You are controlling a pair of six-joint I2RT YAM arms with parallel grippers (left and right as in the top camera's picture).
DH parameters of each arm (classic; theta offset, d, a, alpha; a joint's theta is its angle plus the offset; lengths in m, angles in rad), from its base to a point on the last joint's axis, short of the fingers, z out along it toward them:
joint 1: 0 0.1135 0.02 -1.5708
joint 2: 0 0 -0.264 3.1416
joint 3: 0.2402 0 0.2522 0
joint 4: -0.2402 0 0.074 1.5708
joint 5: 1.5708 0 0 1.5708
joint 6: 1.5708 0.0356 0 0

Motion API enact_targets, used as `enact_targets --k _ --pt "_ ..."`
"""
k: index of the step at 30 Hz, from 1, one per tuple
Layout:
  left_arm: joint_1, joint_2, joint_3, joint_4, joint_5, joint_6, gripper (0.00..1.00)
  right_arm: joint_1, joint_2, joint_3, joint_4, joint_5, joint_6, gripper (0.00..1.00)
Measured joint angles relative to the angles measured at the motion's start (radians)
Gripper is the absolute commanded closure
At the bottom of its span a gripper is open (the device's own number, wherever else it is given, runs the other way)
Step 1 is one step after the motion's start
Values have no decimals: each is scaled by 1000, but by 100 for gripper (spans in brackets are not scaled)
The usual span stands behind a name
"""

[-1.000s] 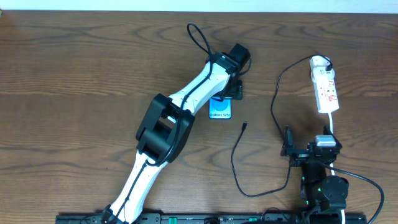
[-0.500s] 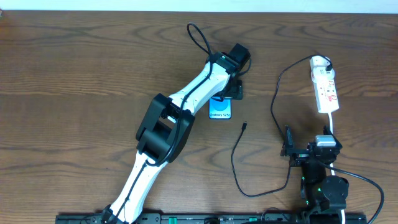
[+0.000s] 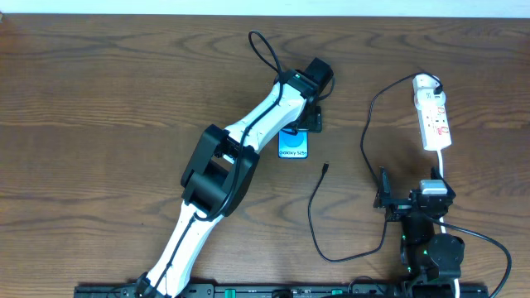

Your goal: Plug charger to phone and switch on socket

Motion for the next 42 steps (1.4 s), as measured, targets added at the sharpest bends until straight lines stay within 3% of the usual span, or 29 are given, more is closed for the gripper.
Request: enact_targets --k 32,42 --pt "1 -5 0 -18 41 0 19 0 0 0 0 0 0 1" --pt "29 -21 -1 -67 232 -1 19 0 0 0 0 0 0 1"
